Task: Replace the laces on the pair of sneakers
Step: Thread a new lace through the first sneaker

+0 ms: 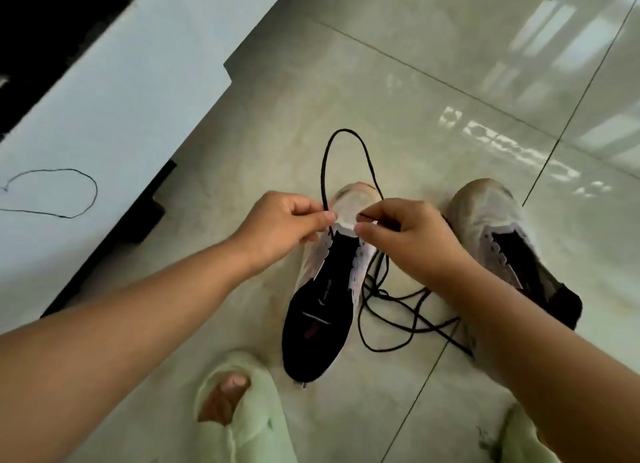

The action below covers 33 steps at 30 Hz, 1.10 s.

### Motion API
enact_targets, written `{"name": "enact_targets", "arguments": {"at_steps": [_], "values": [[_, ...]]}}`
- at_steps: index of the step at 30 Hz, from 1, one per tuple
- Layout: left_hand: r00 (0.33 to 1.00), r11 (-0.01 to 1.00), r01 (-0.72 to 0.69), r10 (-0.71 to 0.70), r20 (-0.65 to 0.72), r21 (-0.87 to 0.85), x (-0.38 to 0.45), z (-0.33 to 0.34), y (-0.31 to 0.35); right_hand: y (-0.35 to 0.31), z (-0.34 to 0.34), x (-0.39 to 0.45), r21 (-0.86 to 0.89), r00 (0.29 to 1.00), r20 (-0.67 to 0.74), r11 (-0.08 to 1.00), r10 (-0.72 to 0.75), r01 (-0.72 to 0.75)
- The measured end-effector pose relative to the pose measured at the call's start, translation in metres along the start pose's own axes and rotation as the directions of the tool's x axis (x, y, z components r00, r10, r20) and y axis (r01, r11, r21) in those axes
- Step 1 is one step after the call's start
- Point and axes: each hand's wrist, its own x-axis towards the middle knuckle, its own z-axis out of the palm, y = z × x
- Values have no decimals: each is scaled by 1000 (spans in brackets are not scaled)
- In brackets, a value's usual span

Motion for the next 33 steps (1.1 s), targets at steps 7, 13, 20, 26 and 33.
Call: {"name": "enact_targets", "arguments": {"at_steps": [7, 13, 20, 26, 33], "values": [[993, 963, 115, -115, 15, -243, 18, 10, -8, 11, 28, 29, 56, 1000, 18, 998, -7, 6], [970, 919, 240, -239, 42, -313, 28, 11, 0, 12, 31, 39, 388, 991, 100, 914, 89, -121], [992, 997, 72, -68, -110, 33, 8, 15, -25, 14, 35, 43, 294, 989, 78, 946, 122, -140], [988, 900, 40, 29, -149, 435, -17, 32, -33, 11, 36, 46, 264, 985, 140, 955, 100, -134], [972, 842, 82, 51, -230, 534, -13, 37, -28, 8, 35, 50, 102, 980, 200, 995, 0, -20]]}}
